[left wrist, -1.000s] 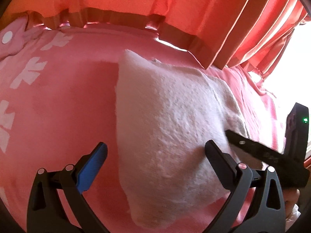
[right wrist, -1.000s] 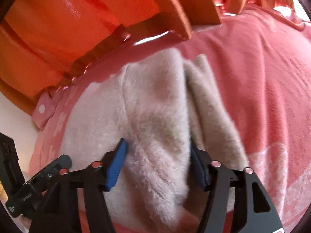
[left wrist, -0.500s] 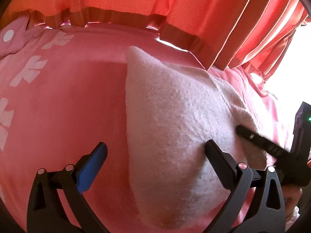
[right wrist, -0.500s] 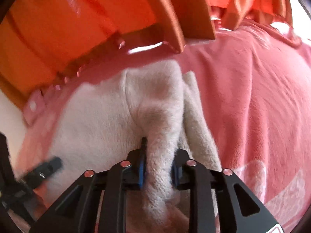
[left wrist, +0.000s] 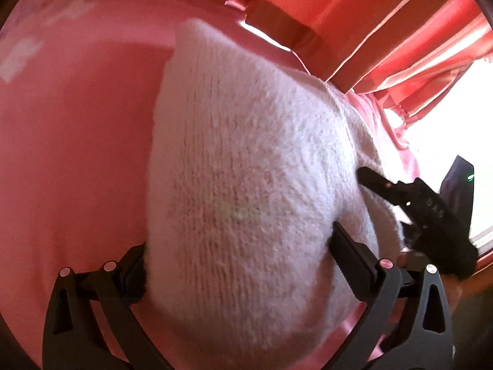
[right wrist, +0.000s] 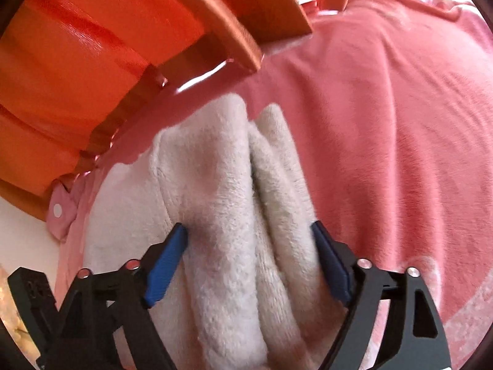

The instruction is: Fold small clothes

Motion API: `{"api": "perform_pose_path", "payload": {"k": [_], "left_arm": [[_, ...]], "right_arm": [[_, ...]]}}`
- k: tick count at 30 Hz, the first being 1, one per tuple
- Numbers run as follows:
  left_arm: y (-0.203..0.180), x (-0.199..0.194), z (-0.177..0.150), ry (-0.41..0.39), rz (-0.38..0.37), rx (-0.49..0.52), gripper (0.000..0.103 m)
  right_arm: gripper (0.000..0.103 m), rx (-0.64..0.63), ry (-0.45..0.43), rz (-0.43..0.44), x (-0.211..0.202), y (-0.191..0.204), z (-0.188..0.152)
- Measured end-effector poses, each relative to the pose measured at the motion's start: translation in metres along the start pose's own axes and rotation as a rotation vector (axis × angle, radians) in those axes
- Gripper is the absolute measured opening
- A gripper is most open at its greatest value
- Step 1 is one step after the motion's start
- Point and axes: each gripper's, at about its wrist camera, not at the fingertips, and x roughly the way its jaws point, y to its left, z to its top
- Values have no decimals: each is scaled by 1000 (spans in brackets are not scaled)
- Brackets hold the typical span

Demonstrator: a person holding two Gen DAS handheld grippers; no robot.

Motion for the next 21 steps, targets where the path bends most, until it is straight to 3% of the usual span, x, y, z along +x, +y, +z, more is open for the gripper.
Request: {"api": "perform_pose_path", "payload": {"k": [2,4,8,9,14,18,21], "left_arm": [[-3,0,-1,-8,5,12,98],[-6,0,-1,-17,10,26,98],[-11,-3,-2,-27,-5,65,93],[-14,-4,-1,-27,3,80,90],[-26,-24,3,-72,19,178,58],[-36,-65,21,-166,-48,232,51],[-36,-118,36,-305,-73,283,51]], "right_arm": [[90,-2,17,8,6,0,1],[86,-26,19,1,8,4,1],[46,-105,10,32,1,16,1],[41,-110,1,28,-2,18,0],[34,-98,-67,44,-21,27,-1],[32,-164,-233,166,-65,65,-5],[32,-229,-330,241,-90,105,-5]]}}
